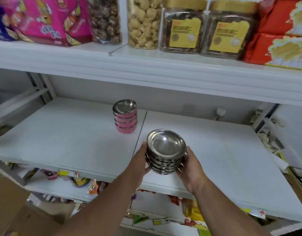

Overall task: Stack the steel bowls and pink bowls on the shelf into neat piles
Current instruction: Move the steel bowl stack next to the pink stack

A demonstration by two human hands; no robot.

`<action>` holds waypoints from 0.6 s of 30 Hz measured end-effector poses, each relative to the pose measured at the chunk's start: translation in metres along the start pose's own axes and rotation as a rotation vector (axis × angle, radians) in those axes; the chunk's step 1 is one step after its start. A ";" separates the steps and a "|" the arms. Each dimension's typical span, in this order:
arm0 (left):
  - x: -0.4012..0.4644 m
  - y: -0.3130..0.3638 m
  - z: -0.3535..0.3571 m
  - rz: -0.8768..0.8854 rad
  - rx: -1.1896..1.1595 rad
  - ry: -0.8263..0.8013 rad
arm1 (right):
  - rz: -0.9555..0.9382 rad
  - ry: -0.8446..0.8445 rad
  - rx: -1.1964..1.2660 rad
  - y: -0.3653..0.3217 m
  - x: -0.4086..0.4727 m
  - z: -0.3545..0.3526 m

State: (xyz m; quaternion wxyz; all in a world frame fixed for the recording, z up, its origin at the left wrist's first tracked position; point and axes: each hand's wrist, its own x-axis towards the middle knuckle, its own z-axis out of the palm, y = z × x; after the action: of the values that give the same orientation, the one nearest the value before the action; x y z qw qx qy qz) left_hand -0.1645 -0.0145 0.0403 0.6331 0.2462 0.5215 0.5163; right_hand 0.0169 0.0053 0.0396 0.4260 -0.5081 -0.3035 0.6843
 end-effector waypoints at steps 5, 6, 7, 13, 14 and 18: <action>0.015 0.009 -0.021 0.008 -0.010 -0.014 | 0.004 -0.038 -0.012 0.002 0.022 0.021; 0.017 0.010 -0.023 0.014 -0.010 -0.012 | 0.006 -0.048 -0.020 0.003 0.027 0.023; 0.020 0.011 -0.025 0.012 -0.013 -0.003 | 0.012 -0.053 -0.026 0.003 0.032 0.024; 0.042 0.016 -0.034 -0.019 -0.008 0.031 | 0.026 -0.071 -0.047 0.003 0.059 0.034; 0.047 0.016 -0.036 -0.021 -0.011 0.035 | 0.028 -0.070 -0.052 0.003 0.063 0.036; 0.063 0.012 -0.045 -0.036 -0.007 0.031 | 0.036 -0.056 -0.053 0.007 0.072 0.039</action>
State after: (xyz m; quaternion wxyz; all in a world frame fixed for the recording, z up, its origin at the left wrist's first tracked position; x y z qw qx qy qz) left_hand -0.2151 0.0369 0.0101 0.6349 0.2267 0.5338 0.5104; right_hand -0.0307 0.0672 0.0135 0.3913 -0.5052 -0.3240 0.6976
